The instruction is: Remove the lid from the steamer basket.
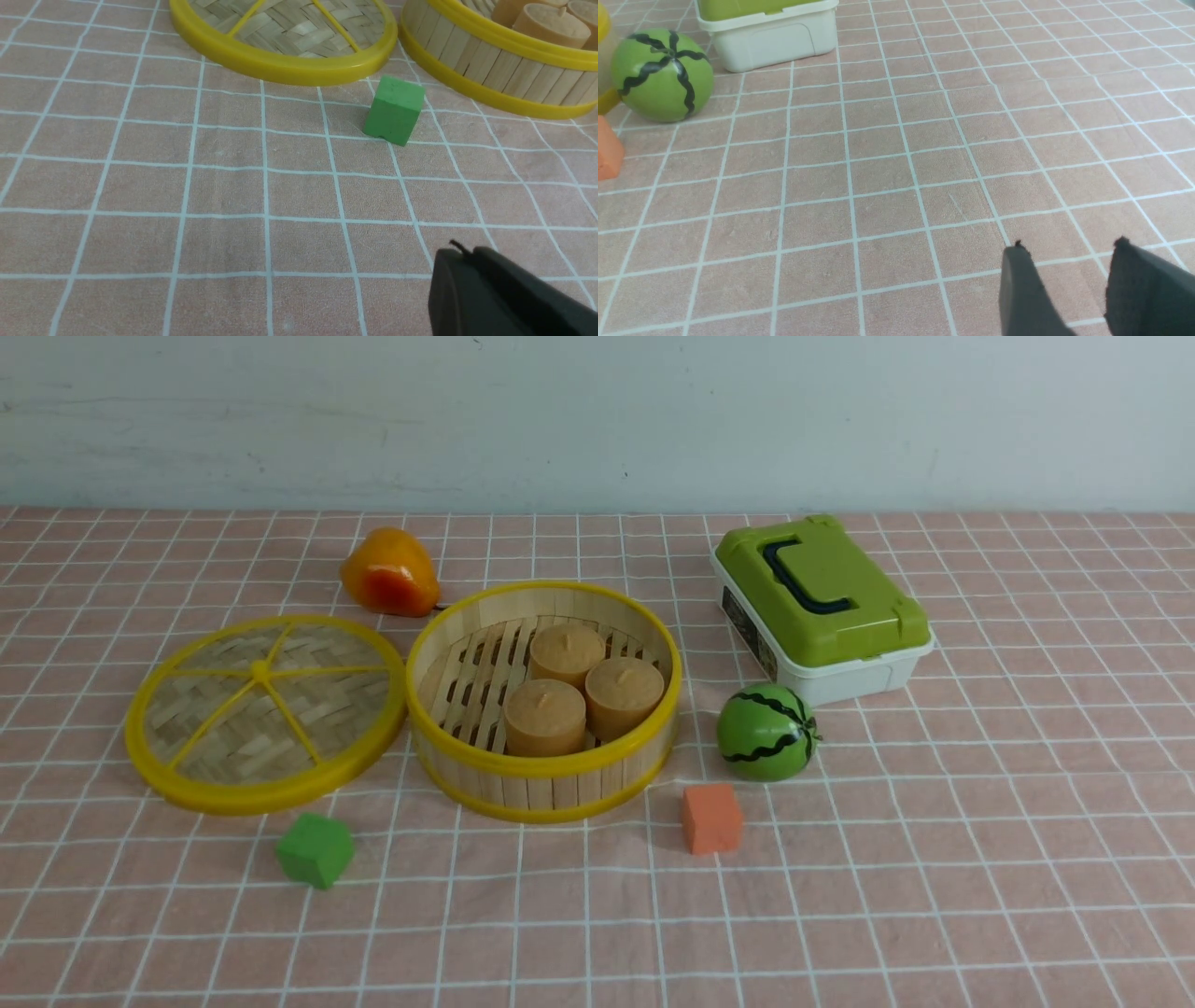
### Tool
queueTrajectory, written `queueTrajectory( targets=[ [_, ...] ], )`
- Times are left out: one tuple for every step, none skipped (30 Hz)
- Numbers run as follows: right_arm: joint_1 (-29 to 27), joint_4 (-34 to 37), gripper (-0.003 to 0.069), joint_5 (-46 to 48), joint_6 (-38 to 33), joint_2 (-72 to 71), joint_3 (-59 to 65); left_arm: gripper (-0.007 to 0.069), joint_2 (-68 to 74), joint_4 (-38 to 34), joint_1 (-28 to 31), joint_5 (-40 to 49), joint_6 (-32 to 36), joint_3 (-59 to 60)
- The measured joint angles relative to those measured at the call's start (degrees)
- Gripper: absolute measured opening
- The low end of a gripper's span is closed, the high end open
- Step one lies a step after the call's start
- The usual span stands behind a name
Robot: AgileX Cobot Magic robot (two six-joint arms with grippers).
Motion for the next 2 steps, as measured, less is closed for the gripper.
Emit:
queueTrajectory(
  targets=[
    [0.0,0.0,0.0241,0.0,0.0,0.0,0.0,0.0021,0.0,0.0,0.0,0.0,0.0,0.0],
    [0.0,0.0,0.0241,0.0,0.0,0.0,0.0,0.0022,0.0,0.0,0.0,0.0,0.0,0.0]
  ],
)
